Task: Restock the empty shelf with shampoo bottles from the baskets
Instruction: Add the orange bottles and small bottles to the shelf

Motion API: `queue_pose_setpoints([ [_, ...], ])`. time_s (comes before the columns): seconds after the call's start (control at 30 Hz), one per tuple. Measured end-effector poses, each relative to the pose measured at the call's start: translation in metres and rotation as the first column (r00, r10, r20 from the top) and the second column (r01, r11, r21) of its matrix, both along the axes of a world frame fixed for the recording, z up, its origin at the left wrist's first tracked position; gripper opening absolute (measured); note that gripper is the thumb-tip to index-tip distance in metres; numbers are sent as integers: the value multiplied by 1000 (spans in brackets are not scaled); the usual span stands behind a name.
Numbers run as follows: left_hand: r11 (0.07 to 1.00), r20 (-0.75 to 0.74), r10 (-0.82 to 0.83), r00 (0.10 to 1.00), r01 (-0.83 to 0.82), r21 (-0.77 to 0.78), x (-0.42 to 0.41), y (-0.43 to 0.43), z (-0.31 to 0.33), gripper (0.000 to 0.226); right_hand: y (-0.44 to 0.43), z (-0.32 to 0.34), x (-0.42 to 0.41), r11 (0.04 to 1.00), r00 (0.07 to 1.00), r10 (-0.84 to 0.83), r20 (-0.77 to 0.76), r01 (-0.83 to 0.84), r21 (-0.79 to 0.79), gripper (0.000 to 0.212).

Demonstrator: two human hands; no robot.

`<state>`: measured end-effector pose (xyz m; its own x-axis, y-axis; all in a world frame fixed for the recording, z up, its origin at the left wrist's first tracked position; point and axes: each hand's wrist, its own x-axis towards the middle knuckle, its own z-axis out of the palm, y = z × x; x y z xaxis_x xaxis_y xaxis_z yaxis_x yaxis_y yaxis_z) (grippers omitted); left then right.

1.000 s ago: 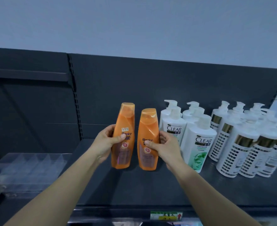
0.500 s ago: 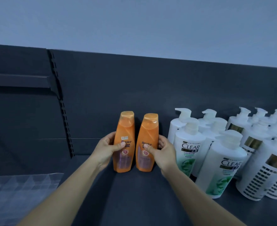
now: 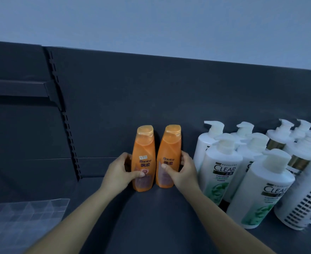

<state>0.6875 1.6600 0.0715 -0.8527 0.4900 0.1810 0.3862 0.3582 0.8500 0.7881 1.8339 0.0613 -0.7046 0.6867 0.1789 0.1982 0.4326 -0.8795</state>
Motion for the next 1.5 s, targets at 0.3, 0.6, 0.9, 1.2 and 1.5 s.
queue_pose_setpoints([
  [0.3, 998, -101, 67, 993, -68, -3, -6, 19, -5, 35, -1, -3, -4, 994, 993, -58, 106, 47, 101, 62],
  [0.6, 995, -166, 97, 981, -101, -15, -7, 22, -11, 50, -2, -2, -10, 988, 982, -98, 160, 77, 134, 71],
  [0.9, 953, -224, -29, 974, -41, -299, 23, 12, -9, 92, -15, -5, 33, 969, 924, -46, 380, -52, 243, 81],
  [1.2, 783, -436, -227, 871, -102, -613, 106, -8, 3, 58, -35, 9, 132, 897, 887, 60, 457, -249, 365, 74],
  [1.5, 718, -472, -432, 769, -23, -696, 234, -6, 8, 64, -41, 14, 265, 821, 802, -90, 590, -276, 500, 64],
])
